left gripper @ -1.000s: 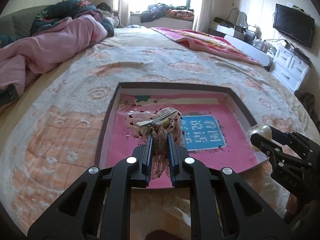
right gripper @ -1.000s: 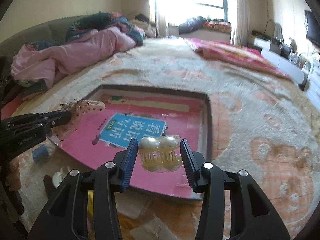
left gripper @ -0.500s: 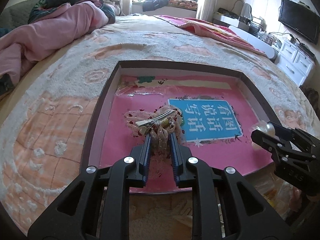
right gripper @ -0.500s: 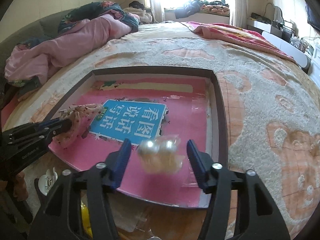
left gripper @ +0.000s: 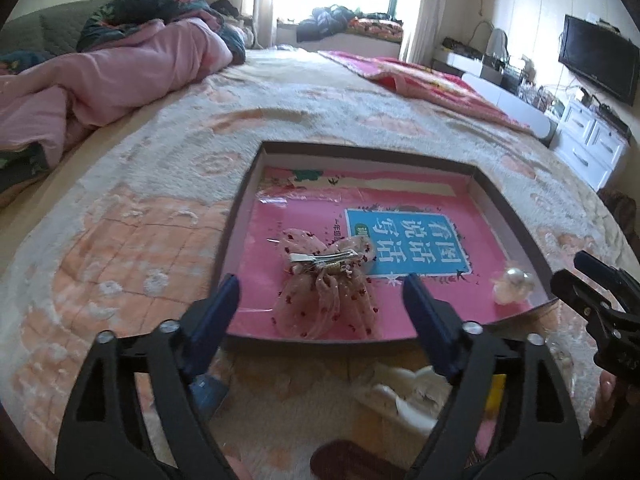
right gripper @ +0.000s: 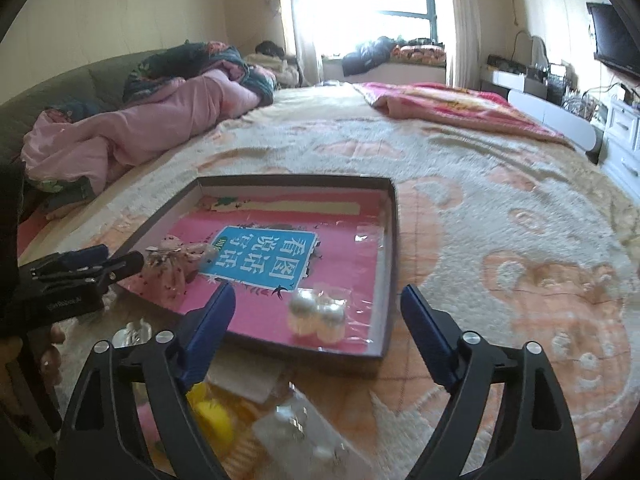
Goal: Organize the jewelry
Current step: 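Place the hair bow in the tray with the left gripper while the right drops the pearl bag, then grasp the white claw clip with the left gripper while the right grasps the clear earring bag, then lower the claw clip onto the bow with the left gripper while the right places the earring bag, then withdraw both open grippers from the tray toward the remaining items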
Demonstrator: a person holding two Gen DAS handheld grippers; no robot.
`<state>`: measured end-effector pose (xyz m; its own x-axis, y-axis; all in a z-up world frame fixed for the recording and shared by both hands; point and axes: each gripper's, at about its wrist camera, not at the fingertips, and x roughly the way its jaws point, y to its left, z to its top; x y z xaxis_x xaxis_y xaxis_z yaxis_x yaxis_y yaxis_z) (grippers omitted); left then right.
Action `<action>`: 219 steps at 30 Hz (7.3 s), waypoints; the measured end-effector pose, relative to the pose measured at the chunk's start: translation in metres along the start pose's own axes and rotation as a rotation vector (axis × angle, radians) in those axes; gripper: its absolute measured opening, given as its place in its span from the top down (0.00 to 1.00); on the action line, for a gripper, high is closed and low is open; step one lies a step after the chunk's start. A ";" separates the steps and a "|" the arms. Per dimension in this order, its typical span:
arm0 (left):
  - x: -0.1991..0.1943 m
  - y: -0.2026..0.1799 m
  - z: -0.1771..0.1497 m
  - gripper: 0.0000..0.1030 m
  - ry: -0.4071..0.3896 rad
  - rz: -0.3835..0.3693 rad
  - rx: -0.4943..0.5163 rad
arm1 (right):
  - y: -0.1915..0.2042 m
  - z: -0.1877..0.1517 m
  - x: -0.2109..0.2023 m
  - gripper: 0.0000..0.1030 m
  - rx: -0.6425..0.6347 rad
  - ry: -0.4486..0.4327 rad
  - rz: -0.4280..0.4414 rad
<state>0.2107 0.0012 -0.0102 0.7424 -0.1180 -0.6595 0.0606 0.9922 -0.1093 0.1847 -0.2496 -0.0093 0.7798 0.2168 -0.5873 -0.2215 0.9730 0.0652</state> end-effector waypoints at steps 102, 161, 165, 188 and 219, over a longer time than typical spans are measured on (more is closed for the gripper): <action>-0.034 0.011 -0.008 0.40 -0.033 -0.129 -0.003 | 0.049 -0.031 -0.038 0.55 -0.181 0.061 0.130; 0.059 -0.025 0.019 0.38 0.064 -0.146 0.066 | -0.015 0.034 0.092 0.36 0.007 0.151 0.012; 0.053 -0.023 0.018 0.30 0.052 -0.137 0.061 | -0.018 0.033 0.075 0.28 0.016 0.110 0.010; -0.029 -0.001 0.007 0.11 -0.057 -0.066 -0.007 | -0.008 0.020 -0.022 0.17 -0.016 -0.034 -0.016; -0.084 0.000 -0.048 0.11 -0.063 -0.016 0.026 | 0.039 -0.029 -0.086 0.17 -0.154 -0.050 0.075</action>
<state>0.1162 0.0094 0.0099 0.7815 -0.1315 -0.6098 0.0895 0.9911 -0.0990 0.0918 -0.2324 0.0207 0.7852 0.2954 -0.5443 -0.3639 0.9312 -0.0196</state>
